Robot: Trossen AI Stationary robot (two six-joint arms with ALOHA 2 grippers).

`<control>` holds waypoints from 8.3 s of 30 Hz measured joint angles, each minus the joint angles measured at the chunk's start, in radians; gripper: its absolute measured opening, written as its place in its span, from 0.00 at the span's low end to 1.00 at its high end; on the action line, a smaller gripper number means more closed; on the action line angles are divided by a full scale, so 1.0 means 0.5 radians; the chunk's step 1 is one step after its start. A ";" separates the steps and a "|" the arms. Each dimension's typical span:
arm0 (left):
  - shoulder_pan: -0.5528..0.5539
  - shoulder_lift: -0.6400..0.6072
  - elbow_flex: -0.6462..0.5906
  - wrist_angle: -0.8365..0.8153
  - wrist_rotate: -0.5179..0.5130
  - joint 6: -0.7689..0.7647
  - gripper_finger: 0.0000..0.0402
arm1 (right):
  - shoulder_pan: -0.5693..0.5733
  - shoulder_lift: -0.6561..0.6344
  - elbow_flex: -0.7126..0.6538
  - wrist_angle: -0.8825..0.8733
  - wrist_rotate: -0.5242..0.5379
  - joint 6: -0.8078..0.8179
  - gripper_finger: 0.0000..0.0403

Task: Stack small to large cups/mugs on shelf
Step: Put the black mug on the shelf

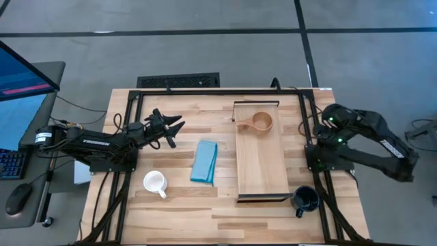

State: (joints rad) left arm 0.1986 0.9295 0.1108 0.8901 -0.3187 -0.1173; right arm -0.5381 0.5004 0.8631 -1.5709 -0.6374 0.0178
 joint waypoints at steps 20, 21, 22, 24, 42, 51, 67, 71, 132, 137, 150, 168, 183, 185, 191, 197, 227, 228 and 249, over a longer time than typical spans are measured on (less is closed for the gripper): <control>0.001 0.000 0.000 -0.056 -0.002 0.070 0.35 | 1.704 0.282 -0.007 0.443 0.736 1.733 0.05; 0.000 0.000 0.000 -0.056 -0.003 0.093 0.35 | 1.823 0.299 -0.007 0.527 0.807 1.820 0.05; 0.000 0.000 0.000 -0.056 -0.003 0.119 0.35 | 1.943 0.314 -0.007 0.613 0.893 1.893 0.04; 0.001 0.000 0.000 -0.056 -0.005 0.170 0.35 | 2.181 0.345 -0.006 0.718 1.096 2.003 0.04; 0.001 -0.001 0.000 -0.190 -0.005 0.193 0.35 | 2.877 0.581 -0.005 0.597 1.523 2.808 0.08; 0.000 -0.001 0.000 -0.184 0.001 0.203 0.35 | 2.921 0.657 -0.005 0.664 1.433 2.849 0.08; 0.000 -0.001 0.000 -0.184 0.001 0.189 0.35 | 2.919 0.652 -0.005 0.676 1.300 2.901 0.12; 0.001 0.000 0.000 -0.184 0.002 0.186 0.35 | 2.919 0.652 -0.005 0.676 1.300 2.901 0.19; 0.001 -0.001 0.000 -0.351 0.005 0.056 0.35 | 2.934 1.249 -0.005 0.698 1.014 2.982 0.54; 0.001 -0.001 0.000 -0.351 0.005 0.062 0.35 | 2.934 1.353 -0.005 0.692 1.013 2.984 0.54; 0.000 -0.001 0.000 -0.351 0.005 0.058 0.35 | 2.934 1.527 -0.005 0.706 0.991 2.985 0.54; 0.001 -0.001 0.000 -0.413 0.004 0.053 0.35 | 2.934 1.530 -0.005 0.741 0.979 3.075 0.54; 0.001 -0.001 0.000 -0.422 0.111 0.045 0.35 | 2.934 1.530 -0.005 0.756 0.962 3.094 0.54; 0.001 0.000 0.000 -0.423 0.146 0.045 0.35 | 2.934 1.530 -0.005 0.752 0.962 3.091 0.54; 0.001 -0.001 0.000 -0.424 0.152 0.045 0.35 | 2.934 1.573 -0.081 0.767 0.872 3.147 0.53; 0.001 0.000 0.000 -0.423 0.152 0.045 0.35 | 2.934 1.622 -0.082 0.815 0.862 3.104 0.44; 0.001 0.000 0.000 -0.429 0.155 0.046 0.35 | 2.928 1.535 -0.067 0.817 0.724 3.215 0.08; 0.001 -0.001 0.000 -0.432 0.155 0.045 0.35 | 2.928 1.517 -0.051 0.818 0.724 3.215 0.08; 0.001 0.000 0.000 -0.459 0.155 0.015 0.35 | 2.936 1.170 0.344 0.373 0.764 3.316 0.07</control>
State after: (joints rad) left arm 0.1989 0.9294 0.1108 0.6605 -0.2413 -0.1097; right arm 0.9298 1.0852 1.0348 -1.3845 -0.2554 1.6760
